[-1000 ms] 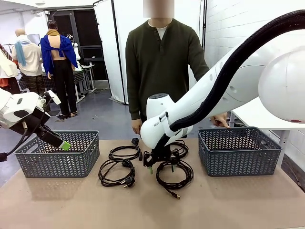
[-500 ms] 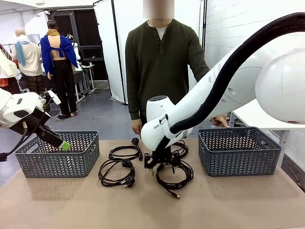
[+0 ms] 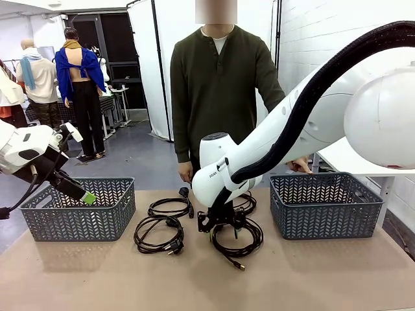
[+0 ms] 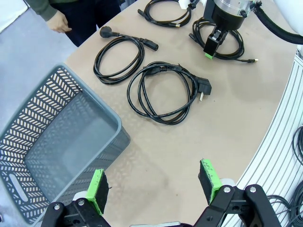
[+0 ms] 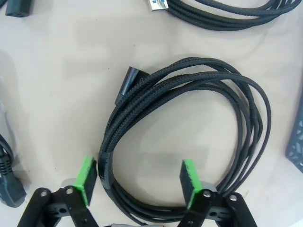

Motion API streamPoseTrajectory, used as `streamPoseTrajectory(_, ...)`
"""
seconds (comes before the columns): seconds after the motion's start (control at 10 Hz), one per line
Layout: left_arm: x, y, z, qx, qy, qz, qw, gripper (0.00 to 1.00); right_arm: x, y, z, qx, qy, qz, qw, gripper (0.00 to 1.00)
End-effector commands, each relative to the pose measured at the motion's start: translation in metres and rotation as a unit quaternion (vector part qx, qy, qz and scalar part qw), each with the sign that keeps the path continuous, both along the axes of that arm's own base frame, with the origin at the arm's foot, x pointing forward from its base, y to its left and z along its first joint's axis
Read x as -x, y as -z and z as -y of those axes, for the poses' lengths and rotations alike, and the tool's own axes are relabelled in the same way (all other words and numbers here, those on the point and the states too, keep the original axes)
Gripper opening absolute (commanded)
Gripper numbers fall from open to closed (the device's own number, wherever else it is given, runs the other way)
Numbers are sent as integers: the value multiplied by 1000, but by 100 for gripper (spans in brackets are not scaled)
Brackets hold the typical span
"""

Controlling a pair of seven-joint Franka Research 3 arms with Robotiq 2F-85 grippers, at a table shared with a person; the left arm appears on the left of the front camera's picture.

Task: Organize the cables according to human instructions.
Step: Pick up a bundle of cables and place it in the basket indicated by the human.

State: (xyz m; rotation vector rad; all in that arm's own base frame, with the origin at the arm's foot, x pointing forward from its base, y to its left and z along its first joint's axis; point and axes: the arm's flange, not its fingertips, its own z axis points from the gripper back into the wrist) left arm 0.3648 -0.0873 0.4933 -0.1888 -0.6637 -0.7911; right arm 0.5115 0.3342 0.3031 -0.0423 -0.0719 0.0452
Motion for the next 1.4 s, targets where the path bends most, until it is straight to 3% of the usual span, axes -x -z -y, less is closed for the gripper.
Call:
streamPoseTrajectory(0.0, -1, 0, 0, 1, -6, -1, 1000, 100, -4, 1, -8, 17, 8, 17, 1000, 56)
streamPoseTrajectory(0.4, -1, 0, 0, 1, -6, -1, 1000, 100, -3, -2, -13, 19, 0, 19, 1000, 0)
streamPoseTrajectory(0.9, -1, 0, 0, 1, -6, -1, 1000, 100, 6, -16, -19, 9, 4, 28, 1000, 0)
streamPoseTrajectory(1.1, -1, 0, 0, 1, -6, -1, 1000, 100, 11, -36, -18, 23, 1, 50, 998, 0)
streamPoseTrajectory(1.3, -1, 0, 0, 1, -6, -1, 1000, 100, 17, -69, -11, 21, -74, 51, 996, 0)
